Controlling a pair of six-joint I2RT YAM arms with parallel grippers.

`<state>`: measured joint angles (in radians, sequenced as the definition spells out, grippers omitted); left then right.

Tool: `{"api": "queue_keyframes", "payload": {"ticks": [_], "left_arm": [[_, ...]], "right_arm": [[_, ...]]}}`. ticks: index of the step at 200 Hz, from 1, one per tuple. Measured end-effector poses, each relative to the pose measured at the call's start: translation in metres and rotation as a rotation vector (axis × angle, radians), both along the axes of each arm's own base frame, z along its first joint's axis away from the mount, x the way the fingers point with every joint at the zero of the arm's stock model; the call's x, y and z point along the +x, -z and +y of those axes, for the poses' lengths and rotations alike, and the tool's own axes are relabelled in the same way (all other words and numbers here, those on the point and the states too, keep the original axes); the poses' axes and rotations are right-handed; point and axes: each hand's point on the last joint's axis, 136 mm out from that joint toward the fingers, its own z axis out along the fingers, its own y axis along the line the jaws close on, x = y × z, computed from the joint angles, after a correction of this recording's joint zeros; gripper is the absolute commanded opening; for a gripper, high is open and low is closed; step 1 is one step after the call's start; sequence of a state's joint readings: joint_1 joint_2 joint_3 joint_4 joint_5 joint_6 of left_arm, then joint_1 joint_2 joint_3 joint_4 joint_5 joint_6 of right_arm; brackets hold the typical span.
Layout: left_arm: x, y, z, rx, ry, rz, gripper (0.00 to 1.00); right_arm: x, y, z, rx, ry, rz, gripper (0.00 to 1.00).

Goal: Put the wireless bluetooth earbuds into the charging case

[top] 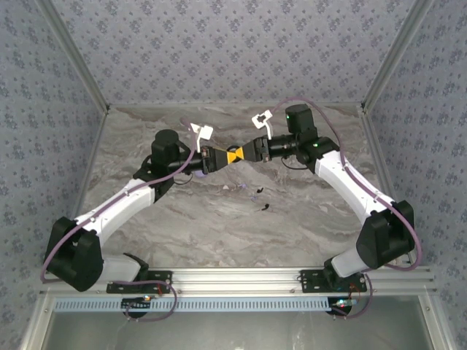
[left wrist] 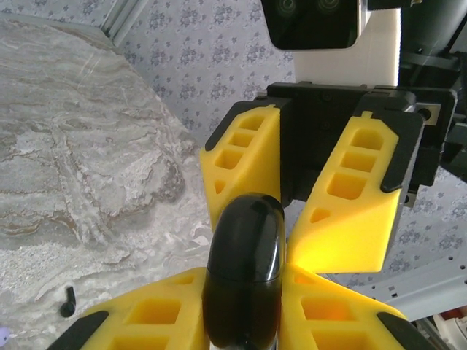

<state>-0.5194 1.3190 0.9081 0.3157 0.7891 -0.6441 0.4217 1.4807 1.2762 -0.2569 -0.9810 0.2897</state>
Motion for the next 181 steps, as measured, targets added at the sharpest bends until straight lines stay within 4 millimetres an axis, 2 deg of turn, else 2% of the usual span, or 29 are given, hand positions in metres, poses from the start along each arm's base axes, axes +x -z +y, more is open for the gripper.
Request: {"api": "queue_keyframes", "payload": {"ticks": [14, 43, 98, 139, 181], "left_arm": [[-0.001, 0.006, 0.0, 0.022, 0.005, -0.001, 0.25], [-0.001, 0.011, 0.0, 0.063, 0.012, -0.047, 0.25], [0.001, 0.011, 0.0, 0.104, 0.012, -0.302, 0.28], [0.0, 0.009, 0.0, 0.126, 0.031, -0.424, 0.26], [-0.005, 0.009, -0.002, 0.107, 0.057, -0.465, 0.24]], "right_arm": [[0.002, 0.004, -0.002, -0.023, 0.019, -0.002, 0.44], [0.003, 0.01, -0.01, -0.085, 0.071, -0.011, 0.47], [-0.001, 0.008, -0.023, -0.162, 0.119, -0.045, 0.5], [-0.009, 0.012, -0.022, -0.192, 0.099, -0.049, 0.51], [-0.014, 0.015, -0.02, -0.204, 0.08, -0.046, 0.52]]}}
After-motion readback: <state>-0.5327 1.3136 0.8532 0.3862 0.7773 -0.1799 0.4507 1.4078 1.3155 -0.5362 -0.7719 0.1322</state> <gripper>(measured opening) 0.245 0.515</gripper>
